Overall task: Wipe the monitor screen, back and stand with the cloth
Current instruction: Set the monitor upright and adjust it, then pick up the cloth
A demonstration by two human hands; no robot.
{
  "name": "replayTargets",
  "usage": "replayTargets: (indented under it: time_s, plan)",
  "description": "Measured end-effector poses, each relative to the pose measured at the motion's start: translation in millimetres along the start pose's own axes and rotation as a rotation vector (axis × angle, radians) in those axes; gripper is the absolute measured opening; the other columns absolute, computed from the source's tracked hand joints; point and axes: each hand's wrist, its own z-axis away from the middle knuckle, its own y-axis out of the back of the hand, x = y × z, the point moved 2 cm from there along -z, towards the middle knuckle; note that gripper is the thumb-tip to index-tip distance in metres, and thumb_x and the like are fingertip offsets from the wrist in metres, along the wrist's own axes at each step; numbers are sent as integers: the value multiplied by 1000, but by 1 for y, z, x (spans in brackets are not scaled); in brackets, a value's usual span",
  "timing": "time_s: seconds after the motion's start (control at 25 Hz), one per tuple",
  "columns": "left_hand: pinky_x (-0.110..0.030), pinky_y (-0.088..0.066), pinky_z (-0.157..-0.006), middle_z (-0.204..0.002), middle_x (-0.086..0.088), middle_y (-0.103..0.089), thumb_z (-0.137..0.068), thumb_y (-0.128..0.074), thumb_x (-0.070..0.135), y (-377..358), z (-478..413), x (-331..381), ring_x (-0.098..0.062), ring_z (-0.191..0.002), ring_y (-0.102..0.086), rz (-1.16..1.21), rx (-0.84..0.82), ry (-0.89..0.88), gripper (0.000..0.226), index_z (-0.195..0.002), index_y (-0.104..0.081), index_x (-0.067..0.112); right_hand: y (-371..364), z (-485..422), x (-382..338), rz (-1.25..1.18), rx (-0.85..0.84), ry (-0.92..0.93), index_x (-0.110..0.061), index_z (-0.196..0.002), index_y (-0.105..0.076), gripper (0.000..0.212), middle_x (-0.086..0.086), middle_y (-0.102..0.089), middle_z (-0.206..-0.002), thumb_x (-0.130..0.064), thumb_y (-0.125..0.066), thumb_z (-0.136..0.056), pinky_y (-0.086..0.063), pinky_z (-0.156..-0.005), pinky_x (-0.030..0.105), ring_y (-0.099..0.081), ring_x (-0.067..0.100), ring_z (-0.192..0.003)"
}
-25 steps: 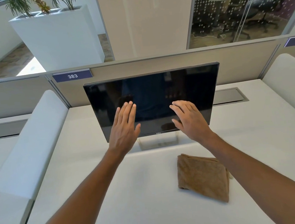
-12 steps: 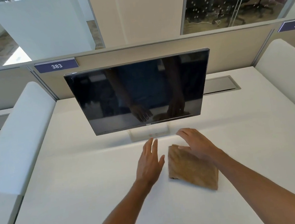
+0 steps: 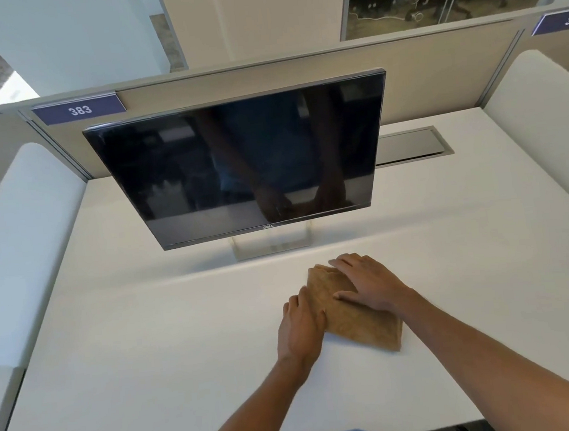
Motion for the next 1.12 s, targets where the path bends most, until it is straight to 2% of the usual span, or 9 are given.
replayTargets:
  time_s: [0.16, 0.24, 0.36, 0.48, 0.64, 0.8, 0.92, 1.04, 1.12]
  plan:
    - [-33, -54, -96, -127, -5, -62, -103, -63, 29, -3, -2, 8, -22, -114, -63, 275, 44, 190, 51, -148, -46, 11, -10, 0, 0, -24, -12, -11, -30, -156, -34, 71, -5, -44, -154, -65, -53, -98, -43, -113, 38, -50, 19, -134]
    - [-32, -59, -86, -117, -6, -69, -96, -72, 24, -4, -6, 6, -20, -101, -69, 423, 47, 313, 51, -141, -55, 8, -11, 2, -3, -23, 12, -19, -27, -155, -37, 67, -3, -47, -152, -59, -55, -100, -43, -111, 37, -50, 20, -133]
    - [-39, -63, -80, -105, -6, -75, -87, -76, 19, -1, -14, 4, -20, -88, -72, 474, 39, 390, 28, -112, -70, 11, -10, 3, -7, -49, 18, -53, -23, -153, -40, 61, -1, -52, -143, -53, -55, -102, -45, -104, 37, -55, 23, -126]
    - [-38, -57, -68, -92, -4, -72, -87, -67, 19, 12, -22, 9, -19, -80, -66, 536, 102, 420, 10, -93, -69, 11, -14, 4, -9, -147, -20, -113, -18, -143, -46, 56, 2, -60, -132, -55, -55, -102, -49, -95, 40, -61, 26, -117]
    - [-25, -46, -71, -108, 0, -66, -90, -71, 15, 27, -29, 2, -14, -91, -62, 631, 296, 461, 21, -110, -63, 15, -19, 8, -15, -318, -18, -220, -20, -124, -48, 48, 2, -68, -106, -55, -64, -96, -51, -75, 39, -65, 24, -92]
    - [-27, -51, -86, -121, 0, -59, -96, -70, 18, 24, -19, -7, -16, -103, -59, 591, 372, 479, 31, -124, -57, 11, -26, 13, -29, -494, 104, -309, -18, -106, -42, 29, 1, -63, -90, -36, -65, -101, -53, -68, 41, -62, 20, -77]
    - [-40, -55, -89, -111, -1, -64, -100, -65, 27, 17, -2, -10, -19, -95, -61, 540, 333, 538, 28, -122, -58, 11, -26, 18, -36, -551, 167, -379, -19, -108, -41, 32, 2, -65, -94, -39, -64, -100, -57, -69, 43, -65, 22, -81]
    - [-38, -54, -78, -106, -2, -67, -99, -61, 30, 11, 14, -12, -19, -88, -64, 487, 226, 567, 21, -113, -58, 15, -25, 23, -40, -502, 132, -468, -22, -123, -40, 53, -1, -67, -102, -53, -70, -91, -50, -70, 36, -68, 25, -91]
    - [-38, -56, -76, -105, -1, -67, -99, -61, 28, 11, 18, -10, -21, -89, -66, 481, 203, 557, 19, -113, -57, 16, -26, 27, -43, -448, 95, -484, -22, -131, -39, 64, 1, -66, -111, -50, -77, -87, -49, -74, 36, -68, 28, -100]
